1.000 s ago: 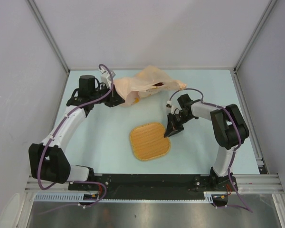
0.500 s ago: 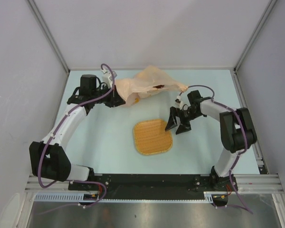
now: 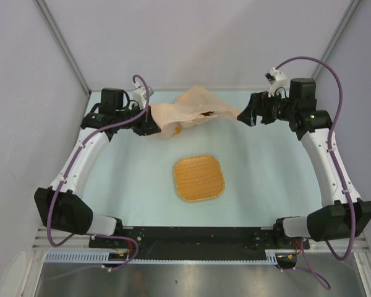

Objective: Take the fake fruits out of the plastic bag
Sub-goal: Adjust the plastic bag at the center of the board.

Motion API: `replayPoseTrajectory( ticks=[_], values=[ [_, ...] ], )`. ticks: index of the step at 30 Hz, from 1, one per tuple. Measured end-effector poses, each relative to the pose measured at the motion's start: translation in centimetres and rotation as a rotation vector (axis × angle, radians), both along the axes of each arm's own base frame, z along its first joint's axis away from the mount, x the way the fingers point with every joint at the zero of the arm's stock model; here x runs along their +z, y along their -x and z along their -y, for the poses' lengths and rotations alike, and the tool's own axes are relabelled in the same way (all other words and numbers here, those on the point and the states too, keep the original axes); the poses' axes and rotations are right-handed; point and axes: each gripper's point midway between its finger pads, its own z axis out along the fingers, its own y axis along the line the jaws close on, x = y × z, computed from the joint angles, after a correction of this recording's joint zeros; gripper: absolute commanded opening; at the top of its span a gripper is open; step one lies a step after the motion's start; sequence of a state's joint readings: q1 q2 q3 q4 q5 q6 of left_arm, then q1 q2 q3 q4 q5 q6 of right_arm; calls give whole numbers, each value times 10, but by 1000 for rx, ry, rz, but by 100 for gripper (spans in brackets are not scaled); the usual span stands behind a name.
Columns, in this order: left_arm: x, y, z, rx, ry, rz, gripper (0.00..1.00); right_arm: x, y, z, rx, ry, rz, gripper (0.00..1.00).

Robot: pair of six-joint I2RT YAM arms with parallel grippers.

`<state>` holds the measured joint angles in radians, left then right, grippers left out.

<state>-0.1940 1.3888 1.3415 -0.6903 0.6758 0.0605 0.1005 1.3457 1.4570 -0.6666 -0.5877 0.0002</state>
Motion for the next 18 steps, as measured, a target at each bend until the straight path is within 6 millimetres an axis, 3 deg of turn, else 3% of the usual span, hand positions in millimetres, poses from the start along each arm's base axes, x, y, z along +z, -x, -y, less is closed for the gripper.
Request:
replayPoseTrajectory(
  ticks=[3, 6, 14, 17, 18],
  values=[
    [15, -7, -3, -8, -46, 59, 0, 6, -4, -8, 6, 70, 89, 96],
    [17, -7, -5, -30, -109, 100, 0, 1, -14, -21, 8, 129, 145, 95],
    [12, 1, 1, -79, -110, 84, 0, -39, -43, -54, 56, 309, 210, 90],
    [11, 4, 4, -81, -77, 95, 0, -55, -59, -56, 39, 377, 220, 76],
    [10, 6, 4, -76, -71, 96, 0, -61, -64, -54, 30, 398, 217, 64]
  ],
)
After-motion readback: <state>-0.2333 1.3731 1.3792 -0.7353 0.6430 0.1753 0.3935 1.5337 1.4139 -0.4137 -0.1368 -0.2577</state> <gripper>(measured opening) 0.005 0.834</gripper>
